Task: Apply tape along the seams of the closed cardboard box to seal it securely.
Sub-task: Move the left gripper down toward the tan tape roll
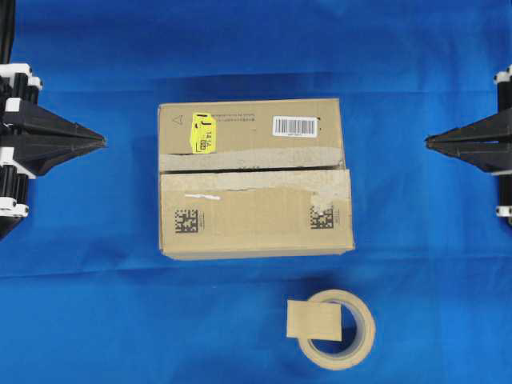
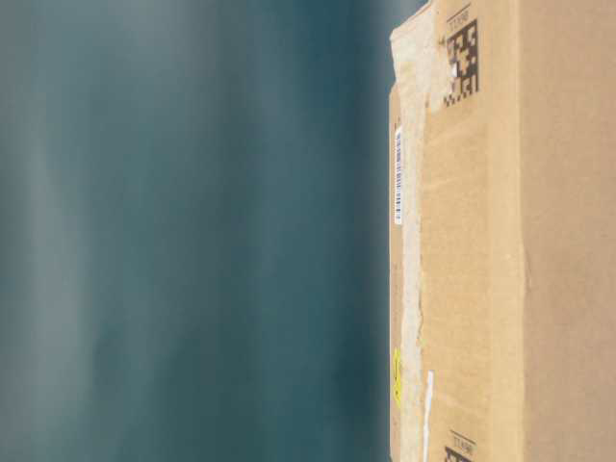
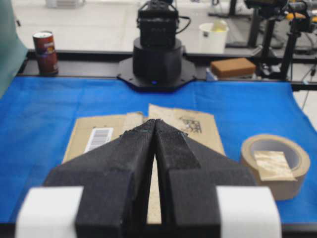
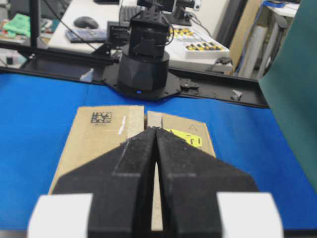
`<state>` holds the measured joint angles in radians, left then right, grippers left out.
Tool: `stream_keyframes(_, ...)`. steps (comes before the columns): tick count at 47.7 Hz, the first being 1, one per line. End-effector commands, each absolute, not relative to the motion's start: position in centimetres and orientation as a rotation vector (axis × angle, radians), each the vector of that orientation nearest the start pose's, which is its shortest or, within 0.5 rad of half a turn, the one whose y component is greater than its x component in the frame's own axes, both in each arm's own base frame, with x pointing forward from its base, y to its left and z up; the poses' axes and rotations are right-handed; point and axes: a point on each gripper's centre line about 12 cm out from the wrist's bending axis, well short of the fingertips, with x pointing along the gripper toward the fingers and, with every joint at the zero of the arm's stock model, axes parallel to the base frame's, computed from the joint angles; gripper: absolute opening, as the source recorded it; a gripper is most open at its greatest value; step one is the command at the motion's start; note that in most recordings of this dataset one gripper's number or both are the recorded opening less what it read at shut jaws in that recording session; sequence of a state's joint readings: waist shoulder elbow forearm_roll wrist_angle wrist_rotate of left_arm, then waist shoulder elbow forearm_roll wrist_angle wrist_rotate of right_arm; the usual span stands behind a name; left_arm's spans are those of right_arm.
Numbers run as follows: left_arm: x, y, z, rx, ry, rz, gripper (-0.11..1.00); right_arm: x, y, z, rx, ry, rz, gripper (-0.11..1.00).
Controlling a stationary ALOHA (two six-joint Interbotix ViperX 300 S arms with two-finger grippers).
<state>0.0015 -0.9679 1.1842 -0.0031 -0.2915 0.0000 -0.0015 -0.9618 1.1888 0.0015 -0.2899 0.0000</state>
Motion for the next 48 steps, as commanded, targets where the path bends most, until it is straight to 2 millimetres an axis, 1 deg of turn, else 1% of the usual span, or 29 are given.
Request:
stream_keyframes(1,19.9,-0.3,30.0,-0.003,-0.106,-0.011,0.00,20.2,0.0,30.4,0.012,-0.103,-0.002,0.02)
stream_keyframes(9,20.0,-0.7,30.2,0.043,-0.128,-0.030,0.00,20.5,-0.1,30.6,0.023,-0.092,-0.004,0.02)
stream_keyframes(15,20.4,-1.8,30.2,0.114,-0.141,-0.075,0.00,20.6,-0.1,30.6,0.032,-0.091,-0.005,0.02)
stream_keyframes(20,20.9,-2.9,30.2,0.198,-0.165,-0.119,0.00,20.7,-0.1,30.5,0.039,-0.088,-0.005,0.02)
stream_keyframes(27,21.8,-4.8,30.5,0.213,-0.187,-0.194,0.00,20.9,-0.1,30.3,0.041,-0.084,-0.006,0.02)
stream_keyframes(33,23.1,-6.4,30.2,0.279,-0.178,-0.245,0.02,21.1,-0.1,30.5,0.041,-0.091,-0.008,0.02)
stream_keyframes(35,23.7,-7.2,29.8,0.334,-0.172,-0.266,0.08,21.2,-0.1,30.4,0.039,-0.091,-0.008,0.02)
stream_keyframes(38,24.4,-8.1,29.2,0.414,-0.163,-0.291,0.23,21.3,-0.2,30.5,0.039,-0.091,-0.013,0.02)
stream_keyframes(46,27.1,-10.7,27.5,0.673,-0.133,-0.351,0.72,21.6,-0.3,30.6,0.036,-0.086,-0.014,0.02)
stream_keyframes(47,27.5,-10.9,27.2,0.701,-0.128,-0.355,0.74,21.6,-0.3,30.6,0.036,-0.085,-0.014,0.02)
stream_keyframes(48,27.9,-11.1,27.0,0.732,-0.125,-0.358,0.74,21.7,-0.3,30.5,0.036,-0.083,-0.014,0.02)
